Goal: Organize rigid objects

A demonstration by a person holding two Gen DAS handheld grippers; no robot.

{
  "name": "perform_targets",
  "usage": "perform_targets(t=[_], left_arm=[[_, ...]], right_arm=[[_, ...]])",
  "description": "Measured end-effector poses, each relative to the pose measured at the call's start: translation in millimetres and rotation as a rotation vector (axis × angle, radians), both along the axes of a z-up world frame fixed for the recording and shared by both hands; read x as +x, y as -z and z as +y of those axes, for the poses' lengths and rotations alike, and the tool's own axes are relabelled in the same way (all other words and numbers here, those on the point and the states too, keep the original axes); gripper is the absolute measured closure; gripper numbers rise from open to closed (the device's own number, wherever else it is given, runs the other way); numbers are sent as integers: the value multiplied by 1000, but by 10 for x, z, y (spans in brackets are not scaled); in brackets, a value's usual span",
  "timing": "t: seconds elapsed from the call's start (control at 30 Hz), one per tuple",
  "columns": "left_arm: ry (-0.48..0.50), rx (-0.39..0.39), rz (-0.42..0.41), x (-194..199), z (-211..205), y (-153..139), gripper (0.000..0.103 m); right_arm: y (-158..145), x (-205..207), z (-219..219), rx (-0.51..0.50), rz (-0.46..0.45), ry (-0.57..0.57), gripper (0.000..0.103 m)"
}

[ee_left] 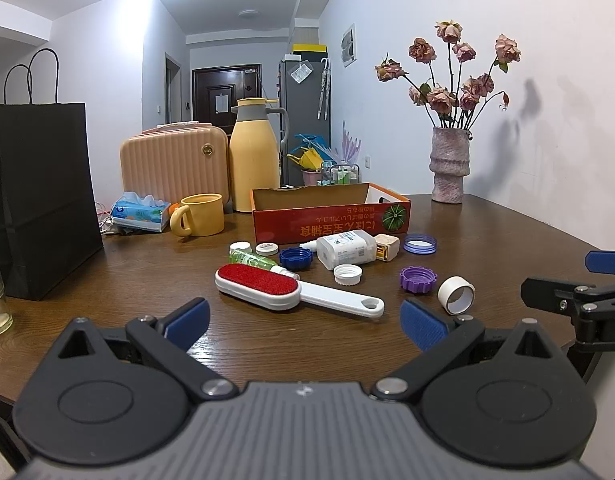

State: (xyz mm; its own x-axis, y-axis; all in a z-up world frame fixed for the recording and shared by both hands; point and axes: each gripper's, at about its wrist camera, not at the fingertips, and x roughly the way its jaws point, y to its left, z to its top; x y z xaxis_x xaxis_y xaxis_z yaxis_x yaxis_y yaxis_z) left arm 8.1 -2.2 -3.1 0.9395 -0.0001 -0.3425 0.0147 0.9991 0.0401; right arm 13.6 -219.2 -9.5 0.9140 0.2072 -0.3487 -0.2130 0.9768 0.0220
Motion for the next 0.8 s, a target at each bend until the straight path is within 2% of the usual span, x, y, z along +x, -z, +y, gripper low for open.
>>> perform_targets(t=[0.37, 0.8], left_arm=[[-8, -12, -5, 36, 38, 18, 0], [-2, -14, 37, 423, 54, 122, 0]], right_arm=[[-5, 79, -1, -13, 1, 6, 0], [187, 505, 1, -18, 65, 6, 0]])
